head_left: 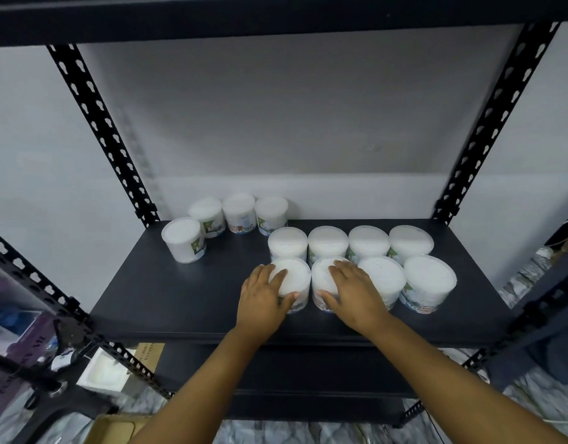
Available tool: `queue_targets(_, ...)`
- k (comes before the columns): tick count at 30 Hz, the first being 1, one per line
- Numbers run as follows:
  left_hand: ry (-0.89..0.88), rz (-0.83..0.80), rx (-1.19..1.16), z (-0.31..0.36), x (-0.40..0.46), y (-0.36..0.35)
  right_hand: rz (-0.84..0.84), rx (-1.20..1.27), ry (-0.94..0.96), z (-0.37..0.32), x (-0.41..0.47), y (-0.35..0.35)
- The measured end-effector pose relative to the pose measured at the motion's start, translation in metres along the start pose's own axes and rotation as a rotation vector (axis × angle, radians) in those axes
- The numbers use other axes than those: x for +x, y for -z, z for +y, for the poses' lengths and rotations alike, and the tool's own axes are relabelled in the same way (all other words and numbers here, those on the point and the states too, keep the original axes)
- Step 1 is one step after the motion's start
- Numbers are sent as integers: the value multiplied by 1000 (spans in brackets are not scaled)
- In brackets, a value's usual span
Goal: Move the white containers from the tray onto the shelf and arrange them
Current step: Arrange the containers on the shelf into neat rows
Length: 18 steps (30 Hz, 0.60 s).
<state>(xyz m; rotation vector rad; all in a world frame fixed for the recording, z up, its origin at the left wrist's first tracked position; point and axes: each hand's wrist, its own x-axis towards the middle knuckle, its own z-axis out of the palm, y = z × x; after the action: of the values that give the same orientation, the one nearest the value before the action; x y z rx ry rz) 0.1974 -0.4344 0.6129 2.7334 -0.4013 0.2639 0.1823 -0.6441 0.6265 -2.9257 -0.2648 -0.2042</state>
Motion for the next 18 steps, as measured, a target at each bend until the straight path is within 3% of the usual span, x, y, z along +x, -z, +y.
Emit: queue_targets(18,-23,19,17,4,1,4,2,15,-7,-1,0,0)
